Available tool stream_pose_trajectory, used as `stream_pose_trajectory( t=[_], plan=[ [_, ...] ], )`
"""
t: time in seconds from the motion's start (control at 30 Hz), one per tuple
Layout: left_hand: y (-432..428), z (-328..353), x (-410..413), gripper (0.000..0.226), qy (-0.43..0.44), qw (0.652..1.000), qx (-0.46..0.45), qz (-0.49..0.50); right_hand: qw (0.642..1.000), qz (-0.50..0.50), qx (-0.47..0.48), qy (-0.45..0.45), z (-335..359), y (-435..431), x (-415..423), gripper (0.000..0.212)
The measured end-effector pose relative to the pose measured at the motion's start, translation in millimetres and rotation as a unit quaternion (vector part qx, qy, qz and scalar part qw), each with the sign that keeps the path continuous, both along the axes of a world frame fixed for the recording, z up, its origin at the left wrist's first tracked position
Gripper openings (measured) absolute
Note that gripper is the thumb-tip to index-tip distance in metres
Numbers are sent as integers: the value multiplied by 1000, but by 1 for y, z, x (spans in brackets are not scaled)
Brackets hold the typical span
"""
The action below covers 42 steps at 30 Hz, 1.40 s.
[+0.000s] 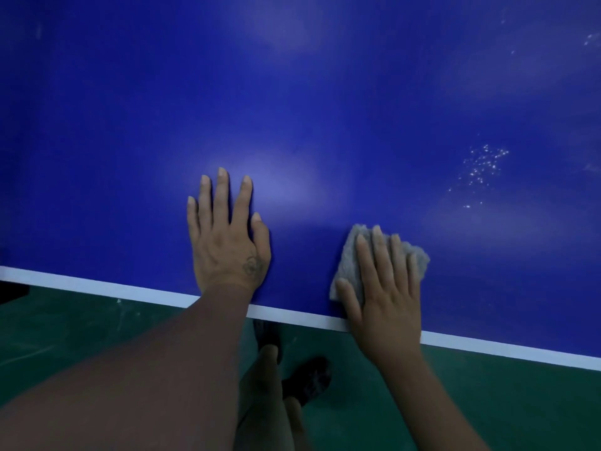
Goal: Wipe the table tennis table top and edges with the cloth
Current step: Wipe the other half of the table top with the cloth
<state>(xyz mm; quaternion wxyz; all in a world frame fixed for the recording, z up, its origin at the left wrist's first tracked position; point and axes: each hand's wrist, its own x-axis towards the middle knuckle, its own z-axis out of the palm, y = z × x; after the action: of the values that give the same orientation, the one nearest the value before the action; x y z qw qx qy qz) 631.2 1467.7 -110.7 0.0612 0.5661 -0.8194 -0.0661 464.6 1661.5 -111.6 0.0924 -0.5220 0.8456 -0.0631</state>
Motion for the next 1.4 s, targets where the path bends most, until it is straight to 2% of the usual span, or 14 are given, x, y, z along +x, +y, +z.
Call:
stream_pose_trajectory(
  t=[0.1,0.27,0.33,0.43,0.53,0.7,0.77,0.83,0.9,0.97,1.03,1.13,1.23,1.4],
  plan=[
    [-1,-2,2,62,5,1000,-6,-2,1000,2,-1,6,-1,-2,-9,72],
    [0,-3,1,61,12,1000,-2,-2,989,-147,-5,27,-1,-96,-59,71],
    [1,-3,1,60,14,1000,-7,-1,985,-169,0,11,-1,-134,-60,72],
    [2,-2,-1,56,21,1000,-20,0,995,-94,-18,26,-2,-142,-13,71],
    [3,-2,-2,54,30,999,-23,0,999,15,-47,10,-4,-91,37,71],
    [2,-2,-1,56,24,1000,-13,7,997,74,-30,0,-5,19,7,67],
    [2,-1,-1,56,22,1000,-10,6,999,39,-7,9,-1,47,-31,67],
    [2,-1,-2,56,18,1000,-8,5,998,-52,17,8,3,56,-64,70],
    [2,0,-2,57,14,1000,-5,5,988,-155,27,-1,5,46,-76,72],
    [3,0,-2,57,15,1000,-3,4,980,-198,15,-4,5,23,-67,72],
    [3,1,-2,57,16,1000,-4,2,987,-159,-3,-14,5,-7,-45,73],
    [4,3,-3,57,15,1000,0,-1,998,-41,-18,-32,6,-48,8,74],
    [5,5,-3,58,15,1000,8,-1,998,49,-35,-37,3,-51,42,72],
    [4,3,-1,56,39,999,-4,-2,998,46,-46,5,-3,31,-32,70]
  ],
)
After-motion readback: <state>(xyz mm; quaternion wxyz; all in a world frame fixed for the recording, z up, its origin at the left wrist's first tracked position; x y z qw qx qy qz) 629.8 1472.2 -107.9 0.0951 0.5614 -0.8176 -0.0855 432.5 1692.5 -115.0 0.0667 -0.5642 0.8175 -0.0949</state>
